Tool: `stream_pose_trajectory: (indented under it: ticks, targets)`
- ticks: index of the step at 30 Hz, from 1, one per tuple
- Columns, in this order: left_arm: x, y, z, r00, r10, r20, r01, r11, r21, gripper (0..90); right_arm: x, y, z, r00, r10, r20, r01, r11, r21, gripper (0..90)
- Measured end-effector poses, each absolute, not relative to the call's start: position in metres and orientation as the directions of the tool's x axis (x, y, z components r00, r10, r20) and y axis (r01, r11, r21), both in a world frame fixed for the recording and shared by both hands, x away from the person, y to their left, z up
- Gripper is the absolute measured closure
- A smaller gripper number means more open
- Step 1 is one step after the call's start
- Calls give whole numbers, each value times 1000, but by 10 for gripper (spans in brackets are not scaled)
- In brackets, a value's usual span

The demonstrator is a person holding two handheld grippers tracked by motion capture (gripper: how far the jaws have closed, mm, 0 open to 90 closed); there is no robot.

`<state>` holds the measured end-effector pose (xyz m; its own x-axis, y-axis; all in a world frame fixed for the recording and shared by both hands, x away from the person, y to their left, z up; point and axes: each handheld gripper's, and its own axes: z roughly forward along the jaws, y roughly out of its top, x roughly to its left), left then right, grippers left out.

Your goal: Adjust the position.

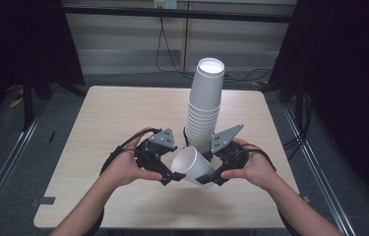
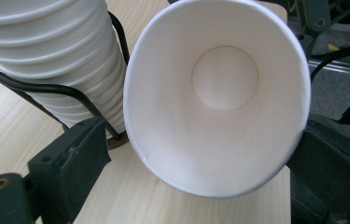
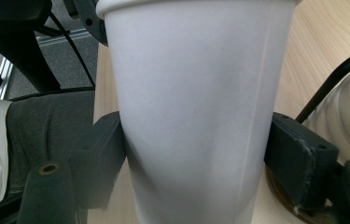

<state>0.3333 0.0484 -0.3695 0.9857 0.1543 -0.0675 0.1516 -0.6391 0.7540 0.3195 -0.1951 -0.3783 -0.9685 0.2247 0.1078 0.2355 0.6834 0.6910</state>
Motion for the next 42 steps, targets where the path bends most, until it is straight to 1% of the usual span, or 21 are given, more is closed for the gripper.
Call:
stream_pose_trajectory:
  ticks: [1, 3, 6, 9, 17, 21, 28, 36, 39, 42]
  targets:
    - [334, 49, -371, 985, 149, -82, 159, -632, 759, 46, 319, -194, -378, -970, 219, 104, 229, 683, 694, 242]
    - [335, 49, -372, 986, 145, -79, 153, -625, 765, 28, 319, -194, -378, -971, 215, 106, 227, 683, 694, 242]
    - [336, 49, -374, 985, 140, -97, 164, -625, 763, 19, 319, -193, -378, -972, 213, 103, 224, 686, 692, 242]
    - [336, 49, -375, 985, 132, -113, 172, -620, 765, 25, 320, -192, -379, -974, 201, 108, 218, 683, 697, 240]
    - [335, 50, -374, 987, 113, -115, 161, -623, 765, 62, 320, -190, -379, -977, 188, 98, 202, 689, 696, 239]
    - [334, 49, -373, 989, 106, -106, 149, -630, 762, 102, 320, -190, -379, -976, 193, 98, 206, 695, 689, 237]
    - [334, 50, -373, 989, 109, -103, 149, -638, 755, 113, 321, -189, -381, -976, 193, 99, 207, 695, 689, 237]
    - [333, 49, -375, 987, 113, -117, 162, -636, 755, 100, 319, -187, -379, -979, 185, 89, 195, 694, 693, 236]
    - [333, 50, -375, 988, 112, -108, 154, -637, 755, 110, 319, -188, -380, -979, 185, 87, 192, 691, 696, 236]
    - [332, 51, -374, 985, 127, -116, 170, -634, 755, 131, 319, -187, -380, -979, 185, 89, 194, 687, 701, 237]
